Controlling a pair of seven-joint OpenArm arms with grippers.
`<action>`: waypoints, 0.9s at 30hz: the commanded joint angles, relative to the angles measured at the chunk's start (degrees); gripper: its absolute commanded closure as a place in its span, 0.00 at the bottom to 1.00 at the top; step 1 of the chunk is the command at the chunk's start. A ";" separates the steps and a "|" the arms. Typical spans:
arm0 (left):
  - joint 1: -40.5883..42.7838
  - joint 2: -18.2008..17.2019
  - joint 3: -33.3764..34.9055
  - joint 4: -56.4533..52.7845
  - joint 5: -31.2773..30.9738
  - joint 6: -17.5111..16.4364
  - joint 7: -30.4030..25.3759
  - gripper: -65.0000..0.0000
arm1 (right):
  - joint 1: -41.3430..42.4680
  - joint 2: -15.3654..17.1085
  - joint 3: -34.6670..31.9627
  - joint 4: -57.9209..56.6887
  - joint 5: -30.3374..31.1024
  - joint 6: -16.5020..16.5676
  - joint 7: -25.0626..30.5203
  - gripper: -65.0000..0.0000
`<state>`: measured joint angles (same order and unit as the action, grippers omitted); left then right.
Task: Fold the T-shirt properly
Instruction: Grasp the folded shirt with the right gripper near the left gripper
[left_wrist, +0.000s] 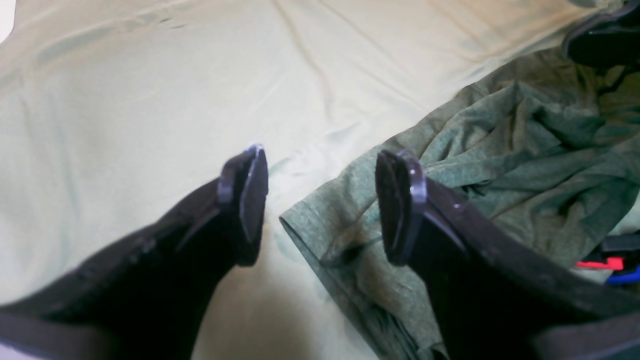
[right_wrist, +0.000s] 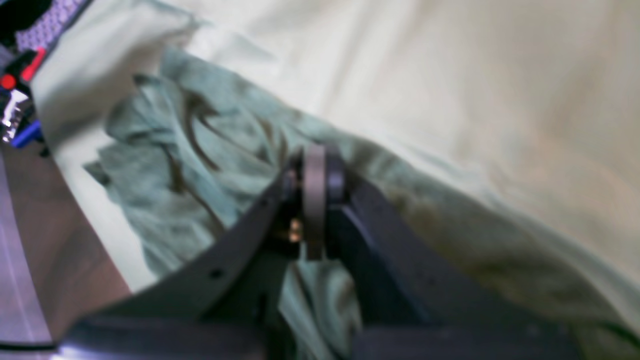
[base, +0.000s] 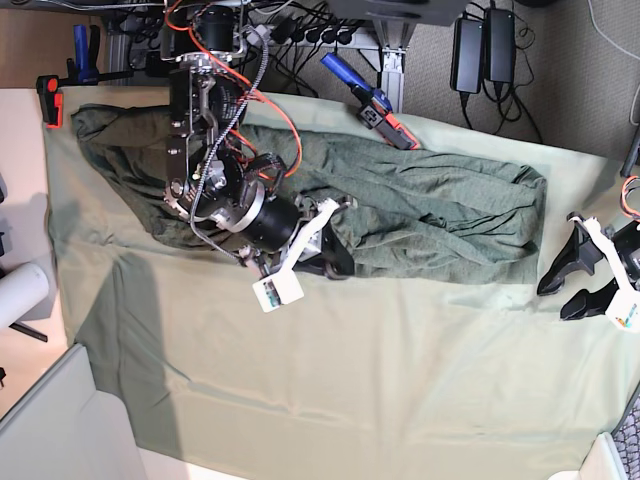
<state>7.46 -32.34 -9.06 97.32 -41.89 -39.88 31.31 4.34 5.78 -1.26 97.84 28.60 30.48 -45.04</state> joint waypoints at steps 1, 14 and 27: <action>-0.61 -0.81 -0.44 0.79 -1.42 -0.12 -1.25 0.42 | 1.22 -0.57 0.13 0.87 0.07 0.37 2.58 1.00; -0.63 2.93 -0.44 -10.16 -5.84 -0.12 1.11 0.42 | 7.34 -7.89 0.04 -13.62 -4.61 0.39 8.70 1.00; -0.59 6.54 -0.46 -10.86 -15.74 -0.12 8.44 0.42 | 5.44 -8.00 0.00 -22.58 -3.10 0.44 6.27 1.00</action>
<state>7.60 -24.99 -9.08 85.80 -56.29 -39.72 40.71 9.04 -1.93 -1.23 74.35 24.64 30.44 -39.27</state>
